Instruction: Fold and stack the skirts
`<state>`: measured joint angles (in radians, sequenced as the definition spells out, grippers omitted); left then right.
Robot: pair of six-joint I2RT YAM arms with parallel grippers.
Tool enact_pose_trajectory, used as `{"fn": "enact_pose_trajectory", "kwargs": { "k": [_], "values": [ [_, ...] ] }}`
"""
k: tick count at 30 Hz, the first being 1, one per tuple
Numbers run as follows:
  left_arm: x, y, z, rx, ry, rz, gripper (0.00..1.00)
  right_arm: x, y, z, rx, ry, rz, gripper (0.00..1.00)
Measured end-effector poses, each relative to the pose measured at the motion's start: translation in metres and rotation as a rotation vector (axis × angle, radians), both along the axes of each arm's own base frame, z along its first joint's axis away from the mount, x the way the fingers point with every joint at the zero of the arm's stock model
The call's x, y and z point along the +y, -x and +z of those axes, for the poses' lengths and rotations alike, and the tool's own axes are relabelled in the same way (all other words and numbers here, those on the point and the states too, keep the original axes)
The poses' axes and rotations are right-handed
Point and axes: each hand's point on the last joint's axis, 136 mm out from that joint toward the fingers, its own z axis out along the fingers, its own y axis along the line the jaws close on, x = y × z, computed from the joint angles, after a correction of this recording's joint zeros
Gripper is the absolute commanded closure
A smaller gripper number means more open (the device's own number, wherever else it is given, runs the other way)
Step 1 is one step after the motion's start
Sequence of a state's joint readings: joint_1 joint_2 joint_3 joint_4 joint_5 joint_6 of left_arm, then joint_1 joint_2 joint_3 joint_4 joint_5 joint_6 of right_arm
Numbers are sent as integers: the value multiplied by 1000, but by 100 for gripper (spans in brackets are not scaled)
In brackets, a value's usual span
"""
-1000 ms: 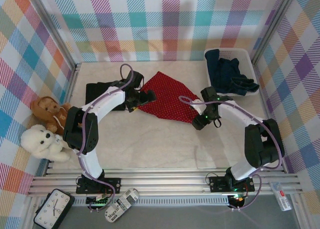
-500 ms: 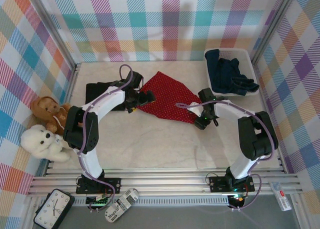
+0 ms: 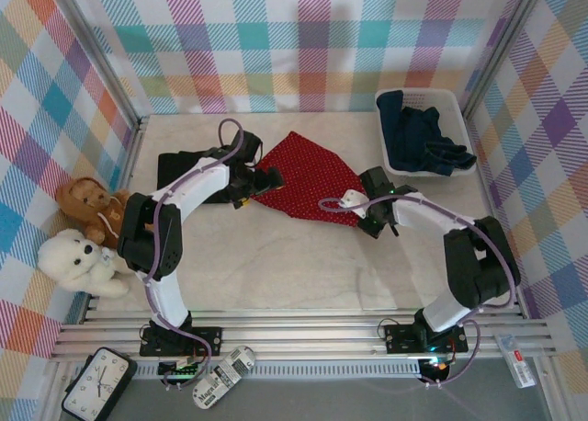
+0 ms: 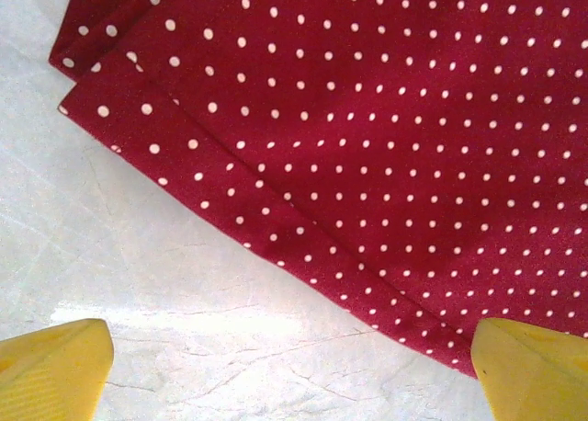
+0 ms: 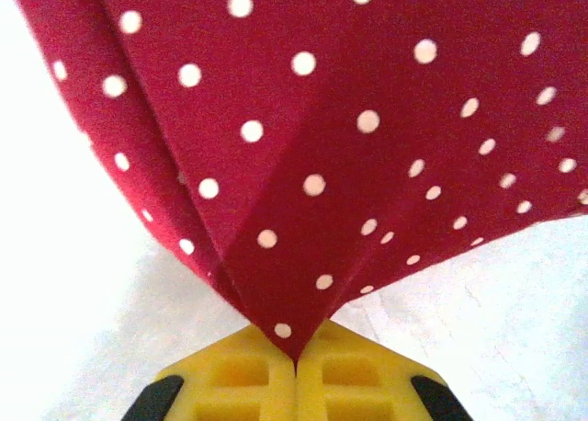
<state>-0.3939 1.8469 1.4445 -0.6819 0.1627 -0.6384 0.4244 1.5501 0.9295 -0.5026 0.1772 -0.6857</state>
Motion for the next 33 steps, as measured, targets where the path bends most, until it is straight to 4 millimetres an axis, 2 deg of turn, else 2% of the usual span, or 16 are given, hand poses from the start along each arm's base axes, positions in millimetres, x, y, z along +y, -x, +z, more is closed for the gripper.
{"fn": "enact_pose_trajectory", "kwargs": {
  "k": [5,9,12,18,22,27,29,33],
  "values": [
    [-8,-19,-6,-7,-4,-15,15,4,29,9,17,22,52,100],
    [-11,-28,-24,22,-27,-27,24,2,50,0,74,48,73,100],
    [-6,-31,-38,50,-80,-19,29,-3,59,-7,110,65,65,100],
    [4,-41,-49,61,-167,-8,41,-3,61,-10,120,69,64,100],
    [7,-48,-56,65,-208,-5,42,-2,62,-12,126,71,65,100],
    [15,-44,-67,93,-251,0,45,-2,61,-12,126,69,57,100],
    [15,-42,-70,99,-254,-2,53,-1,61,-12,124,66,53,100],
    [15,-38,-74,113,-246,-5,77,-1,61,-12,124,65,50,100]
  ]
}}
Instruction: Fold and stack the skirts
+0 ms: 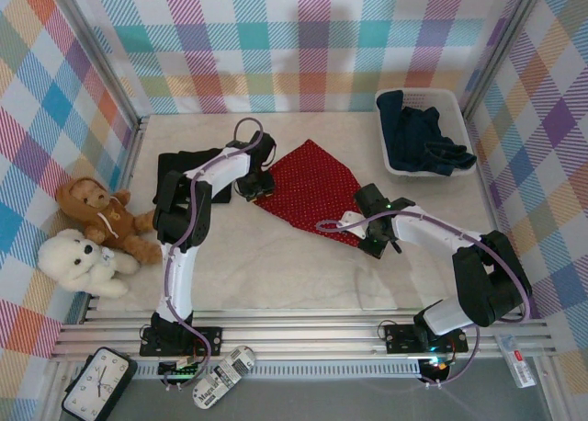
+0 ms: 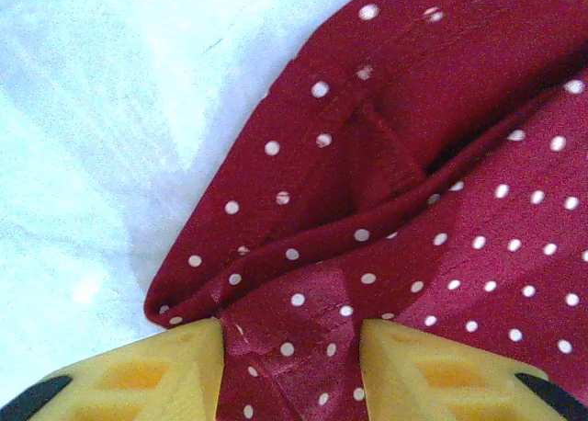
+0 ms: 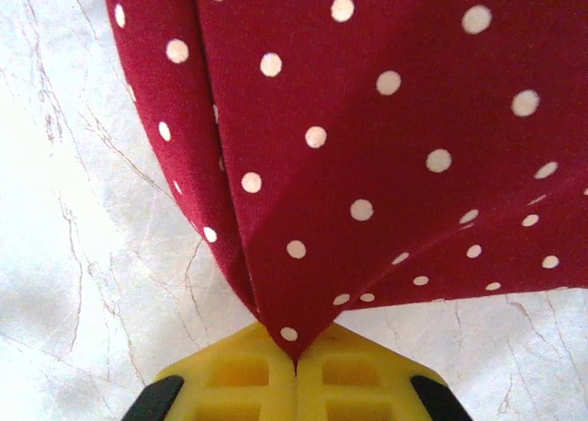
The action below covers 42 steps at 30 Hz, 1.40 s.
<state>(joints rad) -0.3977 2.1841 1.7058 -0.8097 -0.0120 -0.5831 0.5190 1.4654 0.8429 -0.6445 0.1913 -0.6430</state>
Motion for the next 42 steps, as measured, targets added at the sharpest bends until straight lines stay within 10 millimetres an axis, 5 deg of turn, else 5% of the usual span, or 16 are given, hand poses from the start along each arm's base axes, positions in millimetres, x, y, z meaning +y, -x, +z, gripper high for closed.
{"fn": "enact_pose_trajectory", "kwargs": {
  "k": [6,13,18,25,28,33,42],
  "values": [
    [-4,0,0,2,23,-4,100,1,0,1,-2,-3,-2,100],
    [0,-1,28,-45,40,3,100,1,-3,29,-89,-45,-10,100],
    [9,-7,118,-229,108,9,100,-4,-17,83,-228,-117,-60,100],
    [23,-9,307,-648,226,-20,100,6,-46,203,-460,-301,-107,100],
    [21,-5,360,-768,276,-52,100,17,-46,238,-483,-393,-94,100],
    [23,4,395,-855,278,-101,100,23,-48,270,-541,-478,-87,100],
    [39,16,449,-986,255,-118,100,2,-57,321,-695,-596,-186,100]
  ]
}}
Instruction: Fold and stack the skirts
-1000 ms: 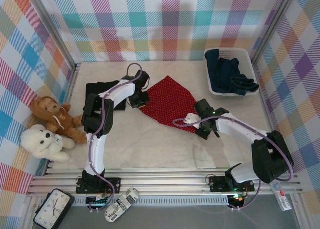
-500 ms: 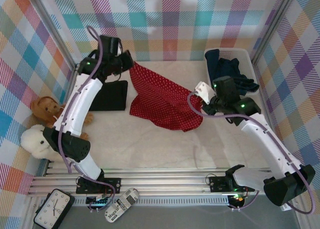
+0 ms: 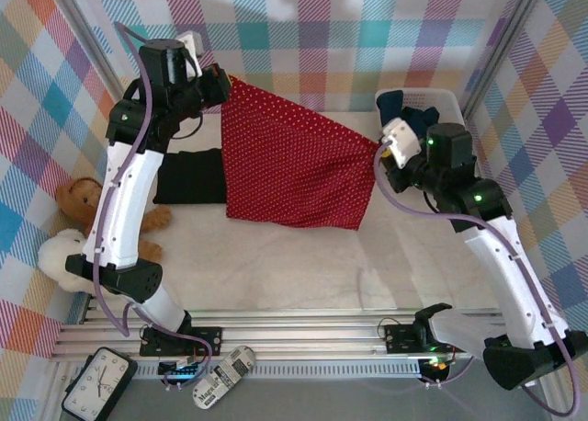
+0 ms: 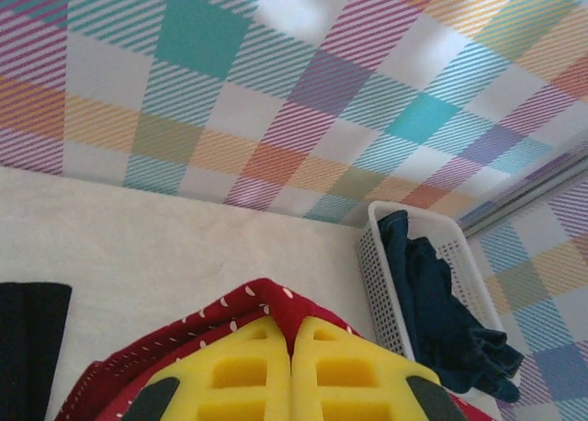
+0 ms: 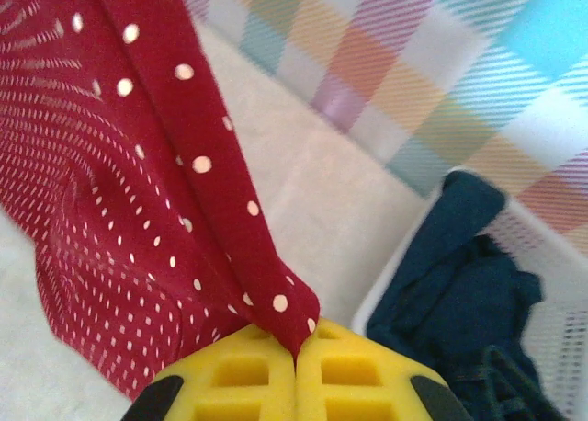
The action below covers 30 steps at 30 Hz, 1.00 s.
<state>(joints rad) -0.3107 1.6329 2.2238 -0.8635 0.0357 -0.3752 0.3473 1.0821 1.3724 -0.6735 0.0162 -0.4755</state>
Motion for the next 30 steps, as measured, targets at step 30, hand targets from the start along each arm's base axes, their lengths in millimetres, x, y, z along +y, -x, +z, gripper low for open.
{"fn": "enact_pose_trajectory", "kwargs": {
  "k": [30],
  "values": [
    [-24,-57,-20,58,38,-112,100,-18,-10,36,-22,-133,-82,100]
  ]
}}
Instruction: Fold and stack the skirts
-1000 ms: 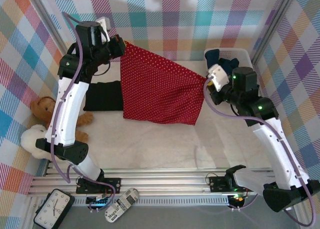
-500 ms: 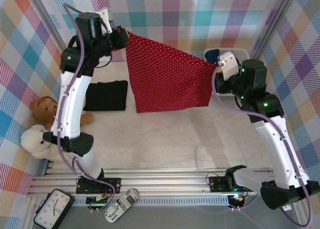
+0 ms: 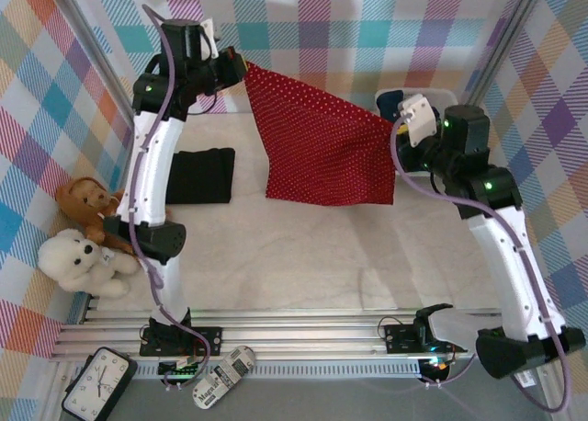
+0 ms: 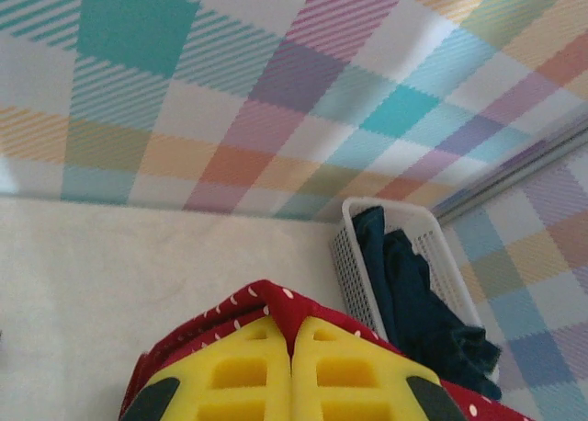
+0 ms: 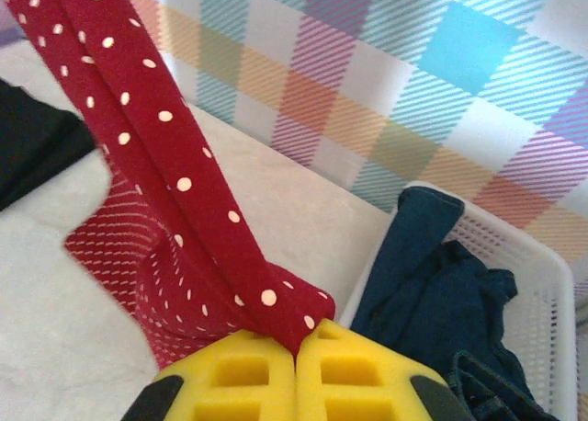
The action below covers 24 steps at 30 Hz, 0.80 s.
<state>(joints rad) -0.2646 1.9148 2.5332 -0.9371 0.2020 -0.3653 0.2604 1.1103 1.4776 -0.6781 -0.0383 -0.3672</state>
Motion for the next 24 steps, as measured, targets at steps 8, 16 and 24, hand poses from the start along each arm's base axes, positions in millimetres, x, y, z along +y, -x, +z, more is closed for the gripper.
{"fn": "enact_pose_trajectory", "kwargs": {
  "k": [8,16,24],
  "values": [
    [19,121,31,-49,53,-66,100,2,74,19,-126,-19,140,100],
    [9,148,36,-46,96,-125,100,11,90,2,-100,-9,222,100],
    [-9,3,-81,218,-26,-7,100,27,-18,-97,209,98,174,100]
  ]
}}
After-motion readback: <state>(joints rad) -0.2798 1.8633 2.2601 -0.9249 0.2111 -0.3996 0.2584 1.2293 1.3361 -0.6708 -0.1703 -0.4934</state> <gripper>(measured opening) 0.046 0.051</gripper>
